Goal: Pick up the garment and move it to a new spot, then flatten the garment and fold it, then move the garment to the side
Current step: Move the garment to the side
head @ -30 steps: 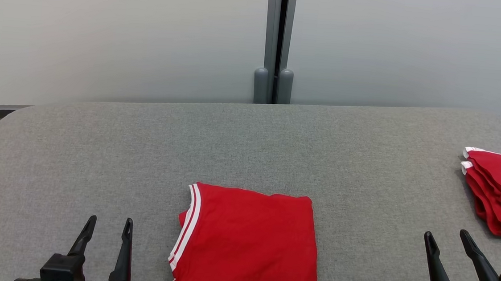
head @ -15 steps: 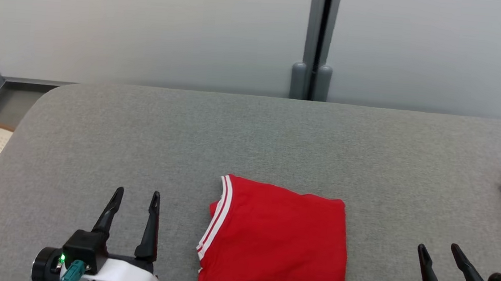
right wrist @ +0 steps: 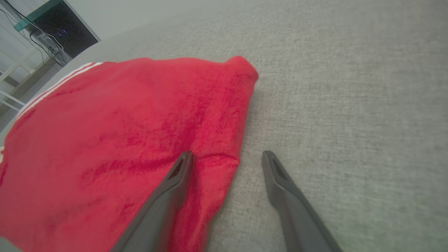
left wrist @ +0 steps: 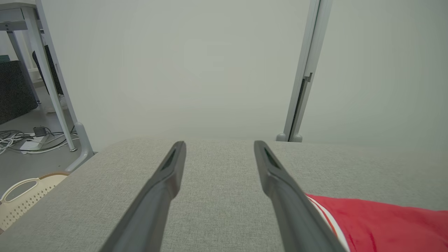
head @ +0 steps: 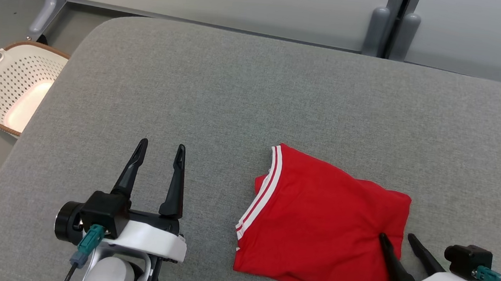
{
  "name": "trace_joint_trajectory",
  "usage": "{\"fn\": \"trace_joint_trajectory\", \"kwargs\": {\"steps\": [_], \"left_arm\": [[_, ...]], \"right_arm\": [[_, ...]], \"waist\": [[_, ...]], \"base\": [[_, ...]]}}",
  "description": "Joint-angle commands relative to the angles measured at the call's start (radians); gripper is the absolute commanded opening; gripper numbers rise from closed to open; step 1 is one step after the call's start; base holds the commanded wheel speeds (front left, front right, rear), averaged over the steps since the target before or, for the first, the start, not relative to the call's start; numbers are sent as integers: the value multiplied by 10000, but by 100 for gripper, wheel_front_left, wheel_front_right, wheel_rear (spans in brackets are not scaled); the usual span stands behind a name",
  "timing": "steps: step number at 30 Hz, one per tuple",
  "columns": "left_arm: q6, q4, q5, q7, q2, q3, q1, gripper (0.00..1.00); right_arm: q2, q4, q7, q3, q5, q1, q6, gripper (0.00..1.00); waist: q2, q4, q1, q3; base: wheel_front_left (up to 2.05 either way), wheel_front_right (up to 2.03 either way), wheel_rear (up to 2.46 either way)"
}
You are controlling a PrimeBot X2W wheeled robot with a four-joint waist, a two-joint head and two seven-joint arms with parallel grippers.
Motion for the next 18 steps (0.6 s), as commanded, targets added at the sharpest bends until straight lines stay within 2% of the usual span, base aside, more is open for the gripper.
{"fn": "trace_joint_trajectory", "kwargs": {"steps": [1, 2, 3, 4, 5, 12, 18], "left_arm": [[38, -31, 74, -39, 21, 41, -134, 100], [59, -75, 86, -40, 19, 75, -140, 100], [73, -103, 87, -39, 4, 91, -147, 100], [59, -118, 108, -40, -5, 104, -148, 100], [64, -140, 136, -42, -13, 130, -143, 100], [93, -298, 432, -42, -36, 271, -107, 100], [77, -497, 693, -43, 57, 523, 11, 100]], "right_arm": [[-4, 197, 240, 174, 95, -9, 0, 100], [-13, 328, 455, 354, 205, 34, 2, 62], [17, 388, 631, 542, 386, 109, 2, 42], [8, 416, 752, 690, 502, 139, 3, 17], [-13, 427, 899, 820, 604, 180, 3, 0], [-411, -37, 444, 853, 631, -125, -3, 0], [-740, -429, 233, 1100, 408, -554, -12, 0]], "waist": [[0, 213, 0, 233], [0, 213, 0, 259], [0, 210, 0, 282], [0, 203, 0, 288], [0, 189, 0, 286], [0, -304, 0, 224], [0, -1783, 0, 225]], "base": [[0, 0, 0], [0, 0, 0], [0, 0, 0], [0, 0, 0], [0, 0, 0], [0, 0, 0], [0, 0, 0]]}}
